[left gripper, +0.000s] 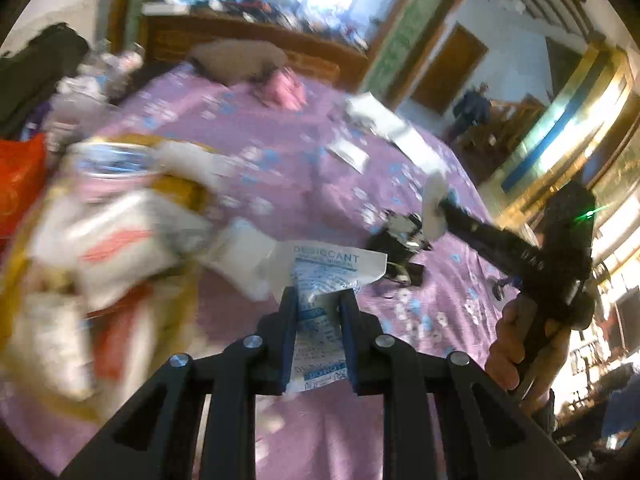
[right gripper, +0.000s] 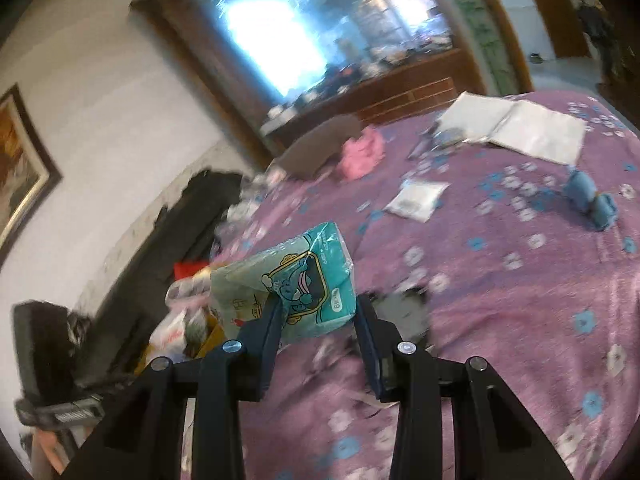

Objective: Organize soft objects
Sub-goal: 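Carry the sachet and wipes pack into the box and open both tools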

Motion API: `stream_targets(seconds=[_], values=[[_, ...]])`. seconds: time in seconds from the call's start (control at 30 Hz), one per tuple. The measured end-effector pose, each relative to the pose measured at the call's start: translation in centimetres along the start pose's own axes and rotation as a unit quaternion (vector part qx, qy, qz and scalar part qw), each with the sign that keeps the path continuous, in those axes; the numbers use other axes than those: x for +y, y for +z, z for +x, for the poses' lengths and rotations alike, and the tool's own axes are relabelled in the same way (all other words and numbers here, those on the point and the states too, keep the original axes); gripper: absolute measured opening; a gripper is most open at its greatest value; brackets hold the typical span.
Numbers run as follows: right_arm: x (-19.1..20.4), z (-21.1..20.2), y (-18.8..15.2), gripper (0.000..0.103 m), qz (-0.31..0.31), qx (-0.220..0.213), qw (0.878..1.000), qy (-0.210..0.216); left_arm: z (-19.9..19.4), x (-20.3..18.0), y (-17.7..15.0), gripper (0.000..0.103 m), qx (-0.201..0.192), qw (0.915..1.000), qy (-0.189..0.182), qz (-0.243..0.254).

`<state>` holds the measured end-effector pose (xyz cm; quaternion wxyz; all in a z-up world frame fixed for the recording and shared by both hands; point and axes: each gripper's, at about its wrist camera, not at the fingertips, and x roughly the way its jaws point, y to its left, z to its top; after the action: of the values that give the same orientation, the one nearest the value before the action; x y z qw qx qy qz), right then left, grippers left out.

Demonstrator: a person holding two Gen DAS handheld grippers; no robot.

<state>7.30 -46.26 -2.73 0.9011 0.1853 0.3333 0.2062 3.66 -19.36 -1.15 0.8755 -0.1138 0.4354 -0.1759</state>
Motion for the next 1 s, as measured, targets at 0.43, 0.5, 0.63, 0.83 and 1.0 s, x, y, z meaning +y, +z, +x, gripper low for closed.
stream_targets(seconds=[0.43,0.5,0.63,0.83,1.0], values=[[15.9,8.7,-2.9,0.041,-0.090,0.112,0.988,0.054,-5.6,12.4,0.3,0.020,-0.044,0.9948,0.056,-0.073],[17.1,10.5,-2.9,0.041,-0.092,0.123,0.986,0.057,-5.2,13.7,0.3,0.020,-0.039,0.9944,0.056,-0.081],[18.6,13.8,-2.7,0.041,-0.100,0.140,0.984,0.039,-4.3,15.5,0.7,0.021,-0.032,0.9942,0.056,-0.086],[19.8,17.6,-2.0,0.044,-0.118,0.157,0.980,-0.015,-2.9,16.5,1.6,0.022,-0.023,0.9953,0.055,-0.076],[18.9,19.5,-1.4,0.052,-0.094,0.165,0.982,-0.019,-2.1,16.6,2.2,0.034,-0.026,0.9955,0.063,-0.066]])
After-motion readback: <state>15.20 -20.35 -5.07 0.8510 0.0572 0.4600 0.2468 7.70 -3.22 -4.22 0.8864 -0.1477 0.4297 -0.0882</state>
